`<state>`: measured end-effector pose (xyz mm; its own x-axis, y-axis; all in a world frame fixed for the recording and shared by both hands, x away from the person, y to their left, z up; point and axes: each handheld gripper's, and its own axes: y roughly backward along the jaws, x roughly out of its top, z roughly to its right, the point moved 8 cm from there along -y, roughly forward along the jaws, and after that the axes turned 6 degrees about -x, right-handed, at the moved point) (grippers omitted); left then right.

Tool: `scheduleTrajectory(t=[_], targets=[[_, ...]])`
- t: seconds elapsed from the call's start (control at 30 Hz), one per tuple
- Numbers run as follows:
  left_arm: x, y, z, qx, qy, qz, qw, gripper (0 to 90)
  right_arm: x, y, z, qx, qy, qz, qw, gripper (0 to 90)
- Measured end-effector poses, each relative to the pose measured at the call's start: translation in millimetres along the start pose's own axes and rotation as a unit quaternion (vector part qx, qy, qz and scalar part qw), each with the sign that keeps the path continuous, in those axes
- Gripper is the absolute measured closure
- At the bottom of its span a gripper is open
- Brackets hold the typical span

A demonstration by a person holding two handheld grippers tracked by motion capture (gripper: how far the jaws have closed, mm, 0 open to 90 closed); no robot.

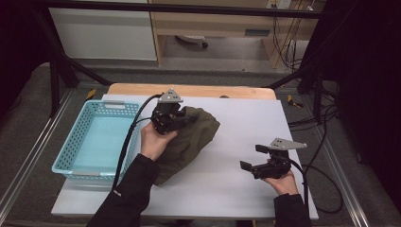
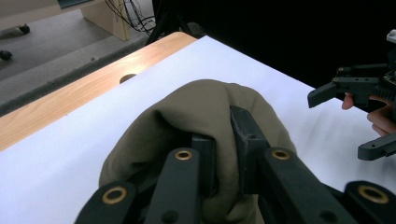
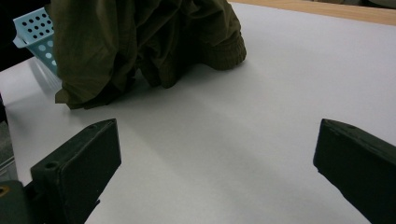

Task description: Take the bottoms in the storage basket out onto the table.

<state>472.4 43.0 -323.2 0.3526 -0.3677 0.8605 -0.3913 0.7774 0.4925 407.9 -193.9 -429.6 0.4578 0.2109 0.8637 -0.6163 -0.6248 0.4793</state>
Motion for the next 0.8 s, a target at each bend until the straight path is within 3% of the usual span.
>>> scheduleTrajectory(t=[0.17, 0.3, 0.43, 0.5, 0.6, 0.63, 0.8], targets=[[-6.3, -9.5, 4.0, -0.005, -0.004, -0.011, 0.9999, 78.8, 0.1, 0.1, -0.1, 0.000, 0.001, 0.001, 1.0000, 1.3], [-9.1, -13.7, 6.9, -0.008, -0.005, -0.019, 0.9998, 72.3, 0.0, 0.1, -0.3, 0.000, 0.000, 0.000, 1.0000, 1.3], [-11.4, -15.2, 9.0, -0.004, -0.008, -0.028, 0.9996, 61.5, -0.1, -0.1, -0.2, 0.000, 0.001, 0.000, 1.0000, 1.3], [-12.9, -14.4, 10.2, -0.009, -0.006, -0.035, 0.9993, 48.0, 0.2, 0.1, -0.1, -0.001, 0.000, 0.001, 1.0000, 1.2], [-14.5, -9.7, 9.3, 0.005, -0.012, -0.035, 0.9993, 40.2, 0.1, 0.0, 0.2, -0.002, 0.000, 0.001, 1.0000, 1.2], [-15.1, -7.7, 9.0, 0.004, -0.011, -0.034, 0.9994, 34.2, 0.0, 0.0, 0.0, -0.002, 0.000, 0.000, 1.0000, 1.1], [-19.5, 4.1, 5.7, -0.003, 0.005, -0.025, 0.9997, 22.4, -0.3, -0.4, 0.1, -0.002, 0.000, -0.001, 1.0000, 1.1]])
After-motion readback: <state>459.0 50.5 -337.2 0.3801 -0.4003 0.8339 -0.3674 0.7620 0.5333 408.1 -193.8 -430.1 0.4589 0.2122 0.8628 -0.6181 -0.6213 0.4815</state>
